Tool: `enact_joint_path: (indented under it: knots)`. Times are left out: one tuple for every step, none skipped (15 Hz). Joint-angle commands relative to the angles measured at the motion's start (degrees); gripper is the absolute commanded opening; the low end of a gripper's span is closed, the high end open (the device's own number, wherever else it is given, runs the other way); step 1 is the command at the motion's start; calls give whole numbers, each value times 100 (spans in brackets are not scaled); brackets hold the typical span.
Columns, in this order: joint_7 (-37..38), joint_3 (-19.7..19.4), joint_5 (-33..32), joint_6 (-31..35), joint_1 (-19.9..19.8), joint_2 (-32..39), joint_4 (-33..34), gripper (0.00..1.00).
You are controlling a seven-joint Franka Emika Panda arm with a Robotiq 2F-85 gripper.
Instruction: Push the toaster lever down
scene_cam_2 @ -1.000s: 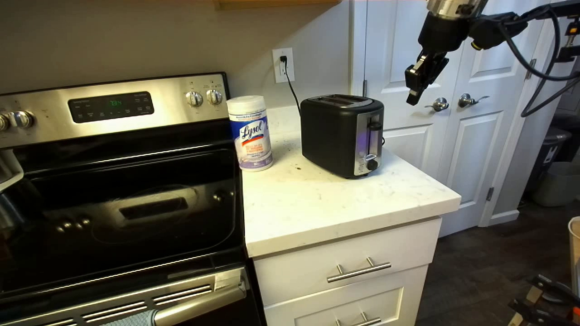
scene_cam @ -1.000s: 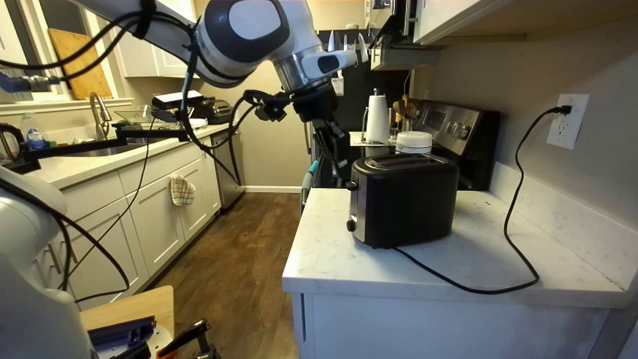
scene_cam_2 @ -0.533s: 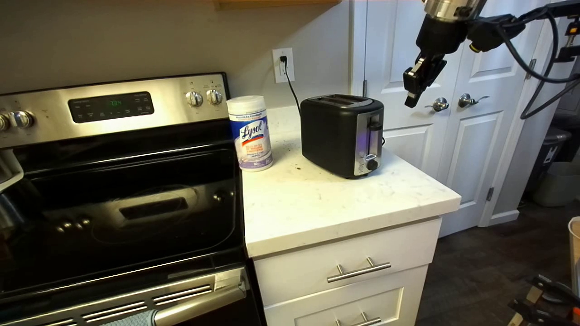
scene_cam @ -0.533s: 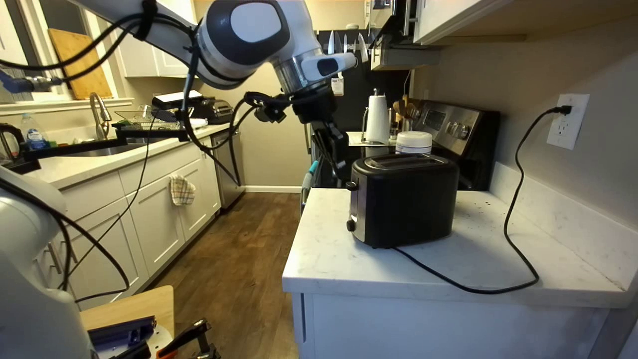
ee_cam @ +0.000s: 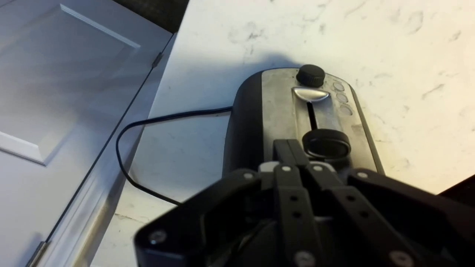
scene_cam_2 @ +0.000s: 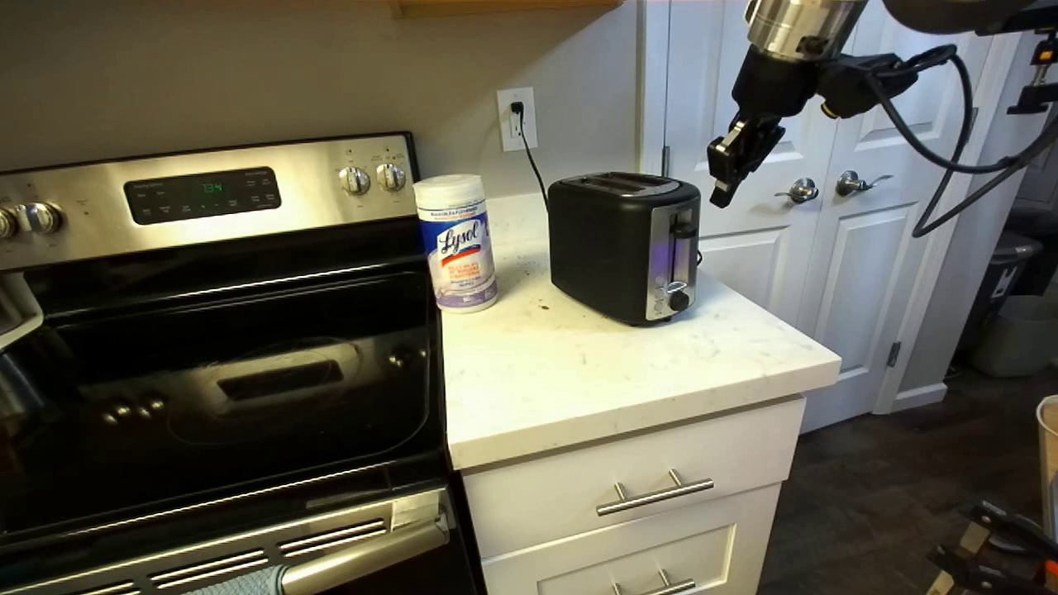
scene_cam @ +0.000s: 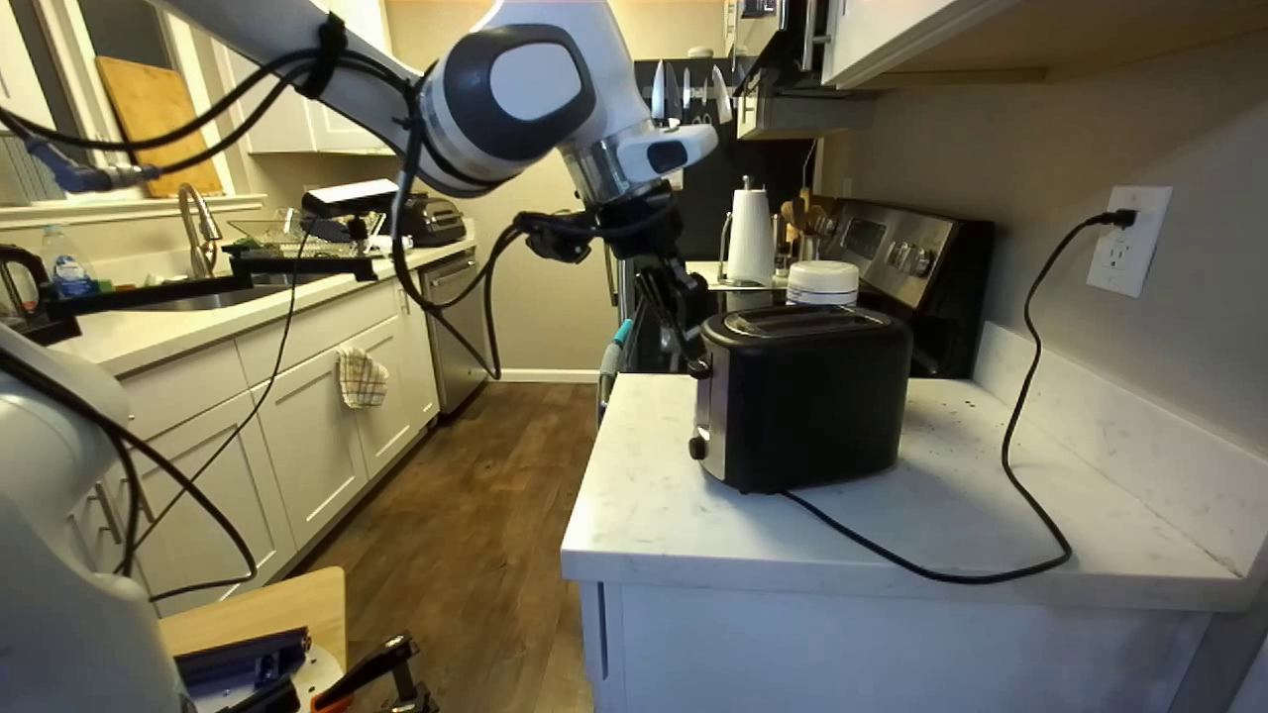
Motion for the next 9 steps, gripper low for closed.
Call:
enact_joint_path:
  knots:
    - [173,5,147,321,55,530,340,0]
    - [178,5,167,374,77,627,402,0]
    - [198,5,185,422,104,722,468,0]
    - [218,-2,217,407,134,791,527,0]
    - [247,-4,243,421,157,846,576,0]
    - [250,-12,284,443,185,904,618,0]
    - [262,-16,314,448,210,952,656,0]
    - [265,-18,357,460,233,995,690,0]
    - [269,-17,394,500,256,1024,704,0]
